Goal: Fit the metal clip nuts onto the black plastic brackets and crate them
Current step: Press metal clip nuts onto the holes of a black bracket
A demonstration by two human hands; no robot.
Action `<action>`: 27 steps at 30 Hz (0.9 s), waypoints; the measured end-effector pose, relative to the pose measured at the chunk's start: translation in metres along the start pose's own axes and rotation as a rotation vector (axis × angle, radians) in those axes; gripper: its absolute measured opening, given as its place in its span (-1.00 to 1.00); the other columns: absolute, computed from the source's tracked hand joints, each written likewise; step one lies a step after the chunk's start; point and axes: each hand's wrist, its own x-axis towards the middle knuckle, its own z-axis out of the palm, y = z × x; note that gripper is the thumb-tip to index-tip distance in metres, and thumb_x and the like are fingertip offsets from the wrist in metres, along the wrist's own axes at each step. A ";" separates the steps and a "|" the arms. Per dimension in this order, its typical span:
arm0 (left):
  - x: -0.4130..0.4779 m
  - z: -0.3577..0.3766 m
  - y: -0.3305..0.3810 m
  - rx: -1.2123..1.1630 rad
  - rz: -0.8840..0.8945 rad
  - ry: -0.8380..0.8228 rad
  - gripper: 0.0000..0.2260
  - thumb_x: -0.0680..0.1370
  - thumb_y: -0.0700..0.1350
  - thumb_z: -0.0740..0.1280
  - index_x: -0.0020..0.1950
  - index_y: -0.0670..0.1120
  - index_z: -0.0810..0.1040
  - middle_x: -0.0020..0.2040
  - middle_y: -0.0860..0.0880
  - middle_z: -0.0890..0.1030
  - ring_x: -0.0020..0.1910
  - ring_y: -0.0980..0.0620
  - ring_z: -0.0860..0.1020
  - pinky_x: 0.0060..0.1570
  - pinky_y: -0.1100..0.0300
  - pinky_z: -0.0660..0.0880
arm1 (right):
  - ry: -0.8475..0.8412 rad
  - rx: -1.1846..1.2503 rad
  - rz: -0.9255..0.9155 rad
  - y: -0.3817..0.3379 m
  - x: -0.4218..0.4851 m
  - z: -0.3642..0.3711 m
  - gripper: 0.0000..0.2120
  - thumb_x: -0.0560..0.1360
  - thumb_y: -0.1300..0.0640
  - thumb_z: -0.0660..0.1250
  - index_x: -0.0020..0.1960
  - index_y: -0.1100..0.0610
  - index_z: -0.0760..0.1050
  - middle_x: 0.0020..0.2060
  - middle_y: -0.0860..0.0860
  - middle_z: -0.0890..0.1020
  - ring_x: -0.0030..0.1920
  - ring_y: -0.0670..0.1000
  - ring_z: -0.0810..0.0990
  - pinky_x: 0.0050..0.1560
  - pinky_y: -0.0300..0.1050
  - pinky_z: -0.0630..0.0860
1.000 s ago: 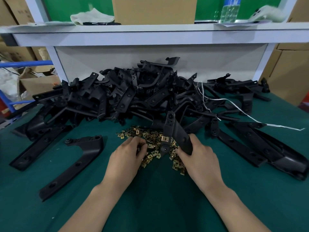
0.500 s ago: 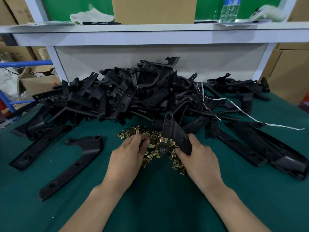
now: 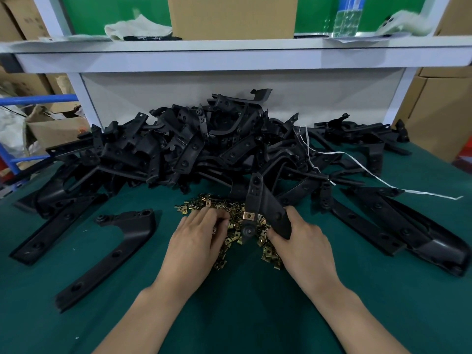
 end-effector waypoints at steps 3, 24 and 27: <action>0.001 -0.001 0.000 -0.008 -0.003 0.000 -0.84 0.65 0.03 0.18 0.07 0.01 0.51 -0.04 0.19 0.56 -0.09 0.14 0.49 -0.05 0.23 0.37 | -0.007 0.003 0.005 0.000 0.000 0.000 -0.79 0.51 -0.10 0.37 -0.01 -0.08 0.35 -0.41 -0.15 0.45 -0.35 0.06 0.42 -0.33 -0.03 0.31; 0.000 -0.009 0.027 -0.237 0.050 0.141 -0.80 0.67 -0.06 0.22 0.20 -0.10 0.55 0.08 0.11 0.55 0.05 0.06 0.56 0.05 0.07 0.54 | -0.012 0.025 0.011 0.002 0.001 0.000 -0.77 0.50 -0.09 0.35 -0.08 -0.08 0.30 -0.42 -0.12 0.46 -0.38 0.00 0.40 -0.35 -0.02 0.27; 0.000 -0.009 0.025 -0.276 0.026 0.147 -0.82 0.65 -0.11 0.27 0.23 -0.07 0.55 0.10 0.16 0.54 0.10 0.15 0.53 0.12 0.19 0.49 | -0.015 0.027 0.015 0.002 0.001 0.001 -0.77 0.51 -0.09 0.36 -0.07 -0.10 0.29 -0.42 -0.13 0.46 -0.36 0.05 0.42 -0.33 -0.02 0.29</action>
